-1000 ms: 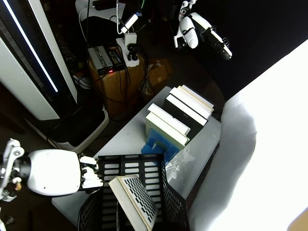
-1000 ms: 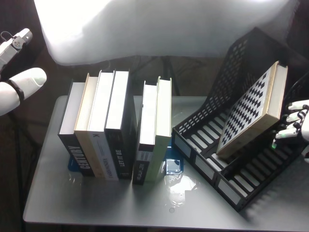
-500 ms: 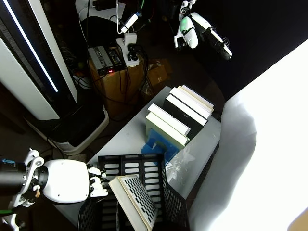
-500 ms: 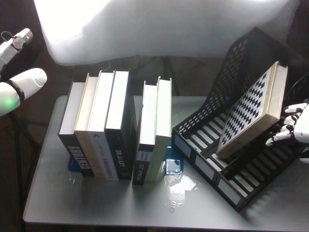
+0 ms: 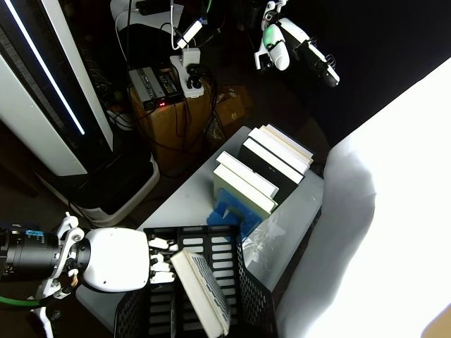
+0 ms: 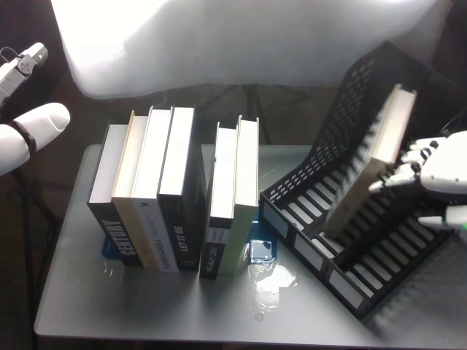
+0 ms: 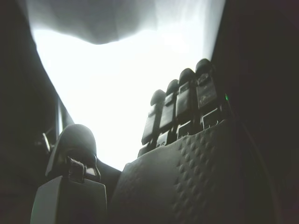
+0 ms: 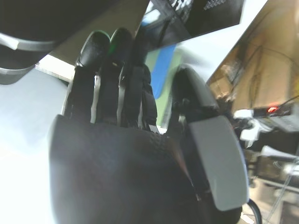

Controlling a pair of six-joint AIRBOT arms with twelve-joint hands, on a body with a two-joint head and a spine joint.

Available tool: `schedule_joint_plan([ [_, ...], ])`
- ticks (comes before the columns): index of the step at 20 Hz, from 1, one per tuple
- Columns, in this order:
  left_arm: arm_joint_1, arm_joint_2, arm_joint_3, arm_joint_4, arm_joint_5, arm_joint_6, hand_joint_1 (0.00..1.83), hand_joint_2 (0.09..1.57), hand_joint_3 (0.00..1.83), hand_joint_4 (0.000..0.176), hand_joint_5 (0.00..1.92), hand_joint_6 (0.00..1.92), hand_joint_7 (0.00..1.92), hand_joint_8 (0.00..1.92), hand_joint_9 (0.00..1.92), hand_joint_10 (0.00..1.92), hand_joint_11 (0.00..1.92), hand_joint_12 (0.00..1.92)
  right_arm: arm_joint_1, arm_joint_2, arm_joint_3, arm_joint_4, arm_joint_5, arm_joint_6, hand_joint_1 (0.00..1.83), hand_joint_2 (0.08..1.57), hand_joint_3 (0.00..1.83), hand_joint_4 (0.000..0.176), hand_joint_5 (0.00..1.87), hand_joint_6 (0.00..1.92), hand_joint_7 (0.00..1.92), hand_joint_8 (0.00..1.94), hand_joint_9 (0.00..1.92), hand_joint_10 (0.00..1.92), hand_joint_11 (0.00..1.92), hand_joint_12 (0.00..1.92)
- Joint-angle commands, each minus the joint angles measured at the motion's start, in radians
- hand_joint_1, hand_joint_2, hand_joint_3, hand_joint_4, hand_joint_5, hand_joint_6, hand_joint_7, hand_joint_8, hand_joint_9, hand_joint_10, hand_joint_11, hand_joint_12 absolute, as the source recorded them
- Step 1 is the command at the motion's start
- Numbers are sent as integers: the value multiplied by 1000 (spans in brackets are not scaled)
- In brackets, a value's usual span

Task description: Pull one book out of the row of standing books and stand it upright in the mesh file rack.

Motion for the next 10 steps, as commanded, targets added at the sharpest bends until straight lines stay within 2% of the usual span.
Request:
schedule_joint_plan([
  [1,-4,11,0,-8,-125,-6,198,1302,0,27,52,3,0,0,0,0,13,6,19,-1,12,28,70,0,623,1465,0,0,272,14,218,15,100,506,0,1401],
  [2,-4,11,0,-8,-125,-6,209,1306,1,21,56,4,0,0,0,0,12,7,30,-11,23,28,73,0,705,1462,0,0,308,28,226,14,116,508,0,1436],
  [3,-4,11,0,-8,-125,-6,214,1310,2,20,54,3,0,0,0,0,3,4,37,-18,30,28,75,0,765,1454,0,0,343,41,254,16,112,489,0,1365],
  [4,-4,11,0,-8,-126,-6,212,1307,1,28,51,1,0,0,0,0,1,3,48,-31,40,28,80,0,813,1450,0,0,343,42,256,7,127,433,0,1300],
  [5,-4,11,-1,-8,-126,-6,200,1305,0,25,50,1,0,0,0,0,0,1,58,-41,48,28,83,0,851,1442,0,0,334,38,254,3,138,419,0,1296],
  [6,-4,12,-1,-9,-126,-6,187,1304,0,29,45,0,0,0,0,0,0,0,65,-51,56,28,84,0,785,1453,0,0,272,9,230,0,137,312,0,1182],
  [7,-4,12,-1,-9,-126,-6,195,1299,0,31,46,1,0,0,0,0,0,0,68,-56,61,28,84,0,835,1463,0,0,257,4,345,42,277,367,0,1442],
  [8,-4,13,-2,-9,-127,-6,215,1306,0,28,46,1,0,0,0,0,0,0,75,-66,69,28,85,0,879,1458,2,0,275,9,397,44,288,526,0,1579],
  [10,-3,15,-3,-9,-128,-6,217,1307,1,25,46,1,0,0,0,0,3,1,82,-68,71,29,86,0,858,1468,2,0,239,1,387,21,215,740,0,1651],
])
